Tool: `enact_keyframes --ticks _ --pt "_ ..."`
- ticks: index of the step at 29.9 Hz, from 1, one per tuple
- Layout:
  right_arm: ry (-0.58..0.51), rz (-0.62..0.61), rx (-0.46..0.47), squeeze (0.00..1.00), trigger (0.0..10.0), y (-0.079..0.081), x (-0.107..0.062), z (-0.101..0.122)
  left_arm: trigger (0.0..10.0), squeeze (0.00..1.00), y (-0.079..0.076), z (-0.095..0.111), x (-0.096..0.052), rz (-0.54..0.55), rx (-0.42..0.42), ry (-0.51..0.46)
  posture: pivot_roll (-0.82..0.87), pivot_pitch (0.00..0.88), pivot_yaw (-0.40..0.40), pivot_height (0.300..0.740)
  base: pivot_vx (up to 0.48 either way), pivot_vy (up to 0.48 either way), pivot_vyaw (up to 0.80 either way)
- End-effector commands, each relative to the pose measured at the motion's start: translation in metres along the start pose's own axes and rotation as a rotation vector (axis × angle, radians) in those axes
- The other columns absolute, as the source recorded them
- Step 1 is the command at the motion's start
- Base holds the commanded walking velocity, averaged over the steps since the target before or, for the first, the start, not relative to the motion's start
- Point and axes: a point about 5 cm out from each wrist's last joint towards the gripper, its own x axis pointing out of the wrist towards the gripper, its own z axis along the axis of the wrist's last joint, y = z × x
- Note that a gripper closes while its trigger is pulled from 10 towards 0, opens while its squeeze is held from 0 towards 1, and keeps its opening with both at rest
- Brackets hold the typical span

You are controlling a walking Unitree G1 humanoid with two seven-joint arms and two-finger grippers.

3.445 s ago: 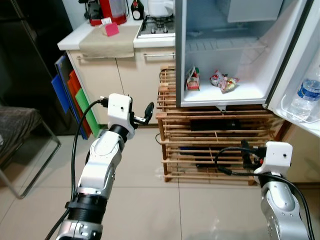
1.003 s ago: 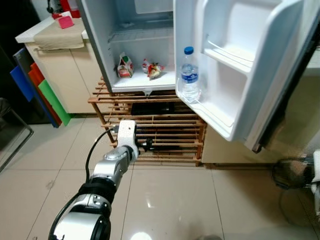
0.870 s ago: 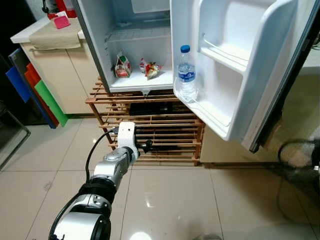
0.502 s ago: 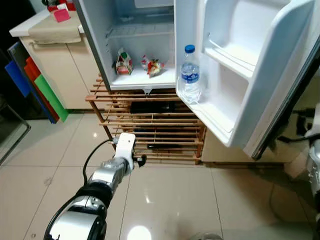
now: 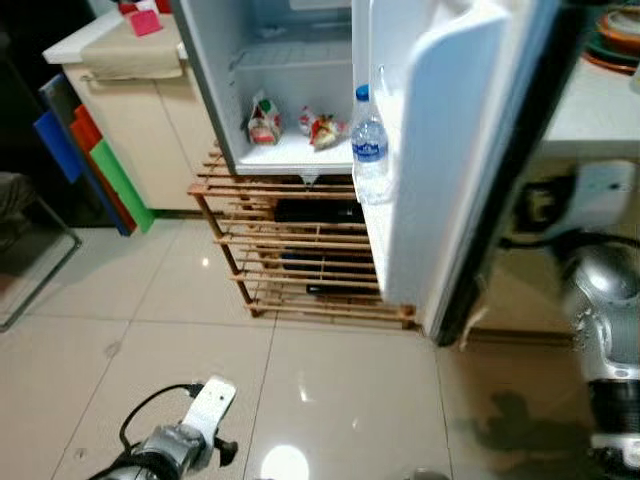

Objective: Restocking fridge

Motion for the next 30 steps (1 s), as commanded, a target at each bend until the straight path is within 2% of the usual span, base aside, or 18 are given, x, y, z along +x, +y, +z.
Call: enact_keyframes --ticks 1,2,3,4,10,13,15,16,17,18,20,21,22,23,25,26,28,30 --pt "-0.014 0.218 0.008 0.0 10.0 0.034 -0.001 0.007 10.0 0.0 -0.002 0.005 0.0 -0.017 0.035 -0.016 -0.19 0.0 0.132 0.74 0.0 0.0 0.0" --pt "-0.007 0.202 0.02 0.0 10.0 0.031 -0.001 0.004 10.0 0.0 -0.003 0.006 0.0 -0.02 0.043 -0.018 -0.18 0.0 0.127 0.74 0.0 0.0 0.0" --pt "0.013 0.117 0.049 0.0 10.0 0.017 0.001 -0.003 10.0 0.0 -0.006 0.01 0.001 -0.017 0.055 -0.033 -0.18 0.0 0.127 0.74 0.0 0.0 0.0" --pt "0.01 0.08 0.072 0.0 10.0 0.012 0.002 -0.004 10.0 0.0 -0.007 0.013 0.001 -0.014 0.055 -0.041 -0.18 0.0 0.127 0.74 0.0 0.0 0.0" --pt "0.026 0.047 0.12 0.0 10.0 0.004 -0.002 0.001 10.0 0.0 -0.006 0.027 0.0 0.018 0.069 -0.09 -0.18 0.0 0.129 0.74 0.0 0.0 0.0" --pt "0.061 -0.039 0.1 0.0 10.0 -0.006 -0.004 -0.008 10.0 0.0 -0.003 0.051 -0.004 0.048 0.074 -0.186 -0.18 0.0 0.131 0.74 0.0 0.0 0.0" --pt "0.096 -0.128 0.022 0.0 10.0 -0.016 -0.004 -0.017 10.0 0.0 -0.004 0.068 -0.007 0.048 0.086 -0.259 -0.18 0.0 0.13 0.74 0.0 0.0 0.0" --pt "0.136 -0.209 -0.056 0.0 10.0 -0.026 -0.006 -0.028 10.0 0.0 -0.008 0.085 -0.011 0.041 0.1 -0.339 -0.17 0.0 0.13 0.74 0.0 0.0 0.0" --pt "0.16 -0.281 -0.076 0.0 10.0 -0.033 -0.008 -0.036 10.0 0.0 -0.011 0.095 -0.013 0.039 0.125 -0.38 -0.17 0.0 0.129 0.74 0.0 0.0 0.0" --pt "0.16 -0.281 -0.076 0.0 10.0 -0.033 -0.008 -0.036 10.0 0.0 -0.011 0.095 -0.013 0.039 0.125 -0.38 -0.17 0.0 0.129 0.74 0.0 0.0 0.0" --pt "0.197 -0.4 -0.069 0.0 10.0 -0.045 -0.014 -0.05 10.0 0.0 -0.016 0.114 -0.018 0.035 0.14 -0.468 -0.17 0.0 0.129 0.74 0.0 0.0 0.0" --pt "0.211 -0.488 -0.074 0.0 10.0 -0.052 -0.02 -0.056 10.0 0.0 -0.014 0.13 -0.026 0.02 0.103 -0.58 -0.17 0.0 0.129 0.74 0.0 0.0 0.0" --pt "0.218 -0.585 -0.089 0.0 10.0 -0.061 -0.028 -0.061 10.0 0.0 -0.009 0.149 -0.04 -0.002 0.051 -0.733 -0.17 0.0 0.129 0.74 0.0 0.0 0.0" --pt "0.213 -0.631 -0.113 0.0 10.0 -0.064 -0.032 -0.061 10.0 0.0 -0.009 0.16 -0.048 -0.01 0.051 -0.812 -0.17 0.0 0.129 0.74 0.0 0.0 0.0" --pt "0.194 -0.676 -0.149 0.0 10.0 -0.067 -0.037 -0.061 10.0 0.0 -0.01 0.18 -0.063 -0.029 0.045 -0.933 -0.17 0.0 0.129 0.74 0.0 0.0 0.0" --pt "0.172 -0.682 -0.166 0.0 10.0 -0.065 -0.038 -0.061 10.0 0.0 -0.011 0.197 -0.077 -0.053 0.007 -1.032 -0.17 0.0 0.122 0.74 0.0 0.0 0.0" --pt "0.143 -0.68 -0.175 0.0 10.0 -0.062 -0.039 -0.062 10.0 0.0 -0.011 0.22 -0.102 -0.09 -0.053 -1.169 -0.17 0.0 0.12 0.74 0.0 0.0 0.0" --pt "0.121 -0.679 -0.167 0.0 10.0 -0.059 -0.04 -0.064 10.0 0.0 -0.01 0.24 -0.131 -0.091 -0.058 -1.311 -0.16 0.0 0.114 0.74 0.0 0.0 0.0"
